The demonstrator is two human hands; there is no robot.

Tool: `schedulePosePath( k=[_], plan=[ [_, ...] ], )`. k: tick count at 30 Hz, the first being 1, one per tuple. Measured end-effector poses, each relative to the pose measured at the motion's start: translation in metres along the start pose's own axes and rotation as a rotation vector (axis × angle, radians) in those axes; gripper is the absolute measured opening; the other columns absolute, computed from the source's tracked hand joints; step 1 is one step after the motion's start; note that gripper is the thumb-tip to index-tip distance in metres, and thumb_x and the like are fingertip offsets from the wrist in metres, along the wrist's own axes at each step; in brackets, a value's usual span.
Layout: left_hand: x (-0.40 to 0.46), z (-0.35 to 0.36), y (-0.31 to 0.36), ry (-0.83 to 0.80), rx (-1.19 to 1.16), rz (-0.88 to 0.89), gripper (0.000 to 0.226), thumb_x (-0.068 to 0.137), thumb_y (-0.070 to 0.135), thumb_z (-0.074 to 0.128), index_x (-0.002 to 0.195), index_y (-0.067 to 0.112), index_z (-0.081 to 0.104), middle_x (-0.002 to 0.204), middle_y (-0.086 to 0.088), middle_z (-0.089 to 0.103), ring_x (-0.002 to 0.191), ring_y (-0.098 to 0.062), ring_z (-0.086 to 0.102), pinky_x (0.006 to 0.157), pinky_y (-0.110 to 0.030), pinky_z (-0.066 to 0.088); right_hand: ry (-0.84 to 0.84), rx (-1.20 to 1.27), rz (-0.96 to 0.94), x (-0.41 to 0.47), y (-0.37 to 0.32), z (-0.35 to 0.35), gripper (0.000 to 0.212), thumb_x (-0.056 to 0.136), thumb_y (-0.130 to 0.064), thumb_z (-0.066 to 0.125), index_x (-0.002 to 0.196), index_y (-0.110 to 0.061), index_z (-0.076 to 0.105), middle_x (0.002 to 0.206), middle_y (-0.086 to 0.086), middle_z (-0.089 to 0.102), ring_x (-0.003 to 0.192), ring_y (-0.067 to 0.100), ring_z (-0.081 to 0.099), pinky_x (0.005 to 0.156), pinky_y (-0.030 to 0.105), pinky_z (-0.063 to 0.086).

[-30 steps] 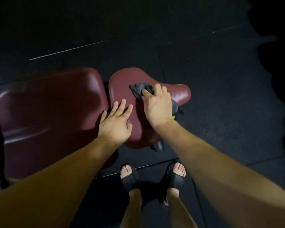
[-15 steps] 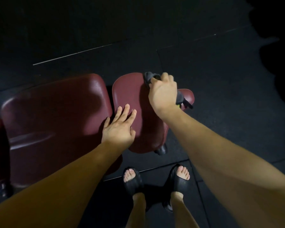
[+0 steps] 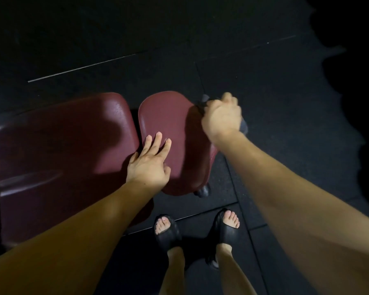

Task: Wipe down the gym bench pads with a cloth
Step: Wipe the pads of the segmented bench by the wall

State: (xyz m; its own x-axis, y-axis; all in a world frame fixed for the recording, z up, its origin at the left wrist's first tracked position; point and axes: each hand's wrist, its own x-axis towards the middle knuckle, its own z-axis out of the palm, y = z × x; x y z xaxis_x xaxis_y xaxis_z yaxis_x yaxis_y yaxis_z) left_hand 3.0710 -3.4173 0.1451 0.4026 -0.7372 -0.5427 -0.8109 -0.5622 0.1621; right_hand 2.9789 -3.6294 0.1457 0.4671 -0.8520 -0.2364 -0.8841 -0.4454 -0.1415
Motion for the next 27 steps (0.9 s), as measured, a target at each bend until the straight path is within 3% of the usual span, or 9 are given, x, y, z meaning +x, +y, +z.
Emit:
schedulePosePath(
  k=[3,7,9,11,16,19,22,27],
  plan=[
    [0.001,0.000,0.000,-0.008,0.024,-0.001,0.079,0.093,0.036,0.043,0.162,0.041,0.005,0.171,0.013,-0.009,0.158,-0.013,-0.005,0.121,-0.046,0.028,0.054,0.063,-0.134,-0.011,-0.034,0.013,0.030,0.101,-0.021,0.051,0.121,-0.010,0.070,0.132,0.017,0.051,0.116,0.038,0.050,0.090,0.045,0.043],
    [0.001,-0.002,-0.004,0.000,0.043,0.008,0.077,0.094,0.035,0.041,0.161,0.044,0.005,0.171,0.015,-0.007,0.158,-0.011,-0.003,0.122,-0.047,0.026,0.141,0.051,-0.314,-0.020,0.014,0.008,0.028,0.098,-0.027,0.056,0.115,-0.009,0.070,0.111,0.021,0.057,0.097,0.044,0.056,0.073,0.046,0.044],
    [0.000,-0.002,-0.003,0.006,0.041,0.004,0.077,0.094,0.035,0.041,0.161,0.044,0.005,0.171,0.015,-0.007,0.158,-0.010,-0.004,0.122,-0.047,0.026,0.242,0.086,-0.269,-0.028,0.054,0.008,0.028,0.096,-0.029,0.057,0.109,-0.008,0.070,0.101,0.021,0.055,0.088,0.044,0.056,0.066,0.046,0.045],
    [-0.001,-0.002,-0.001,0.007,0.034,-0.003,0.076,0.095,0.034,0.041,0.162,0.043,0.005,0.171,0.015,-0.008,0.158,-0.010,-0.005,0.122,-0.046,0.028,0.259,0.146,-0.176,-0.044,0.079,0.012,0.029,0.099,-0.027,0.055,0.116,-0.008,0.069,0.101,0.021,0.052,0.089,0.042,0.054,0.070,0.047,0.050],
    [-0.003,0.005,-0.001,0.026,-0.001,-0.003,0.077,0.096,0.031,0.042,0.162,0.042,0.004,0.171,0.014,-0.011,0.158,-0.012,-0.007,0.123,-0.048,0.026,0.338,0.323,0.078,-0.071,0.053,0.040,0.037,0.101,-0.026,0.053,0.134,-0.011,0.065,0.107,0.020,0.050,0.093,0.038,0.051,0.080,0.045,0.050],
    [-0.003,0.005,-0.003,0.037,-0.011,0.012,0.076,0.096,0.028,0.041,0.162,0.041,0.006,0.172,0.013,-0.008,0.158,-0.013,-0.005,0.125,-0.051,0.020,0.354,0.334,-0.090,-0.102,0.032,0.062,0.034,0.097,-0.018,0.061,0.130,-0.013,0.069,0.101,0.018,0.053,0.084,0.034,0.049,0.071,0.045,0.048],
    [-0.006,0.005,-0.007,0.053,-0.025,0.040,0.073,0.097,0.026,0.041,0.163,0.037,0.012,0.172,0.013,-0.004,0.158,-0.011,-0.003,0.127,-0.047,0.014,0.248,0.294,-0.309,-0.140,0.031,0.077,0.043,0.089,-0.005,0.073,0.130,-0.015,0.070,0.100,0.016,0.054,0.083,0.032,0.045,0.067,0.045,0.044],
    [-0.024,0.014,-0.014,0.119,-0.076,0.032,0.068,0.097,0.022,0.043,0.162,0.028,0.025,0.172,0.010,0.005,0.158,-0.011,0.006,0.128,-0.042,0.013,0.283,0.253,-0.459,-0.105,0.054,0.055,0.030,0.093,-0.014,0.073,0.123,-0.015,0.074,0.097,0.016,0.059,0.082,0.035,0.052,0.065,0.045,0.048]
  ],
)
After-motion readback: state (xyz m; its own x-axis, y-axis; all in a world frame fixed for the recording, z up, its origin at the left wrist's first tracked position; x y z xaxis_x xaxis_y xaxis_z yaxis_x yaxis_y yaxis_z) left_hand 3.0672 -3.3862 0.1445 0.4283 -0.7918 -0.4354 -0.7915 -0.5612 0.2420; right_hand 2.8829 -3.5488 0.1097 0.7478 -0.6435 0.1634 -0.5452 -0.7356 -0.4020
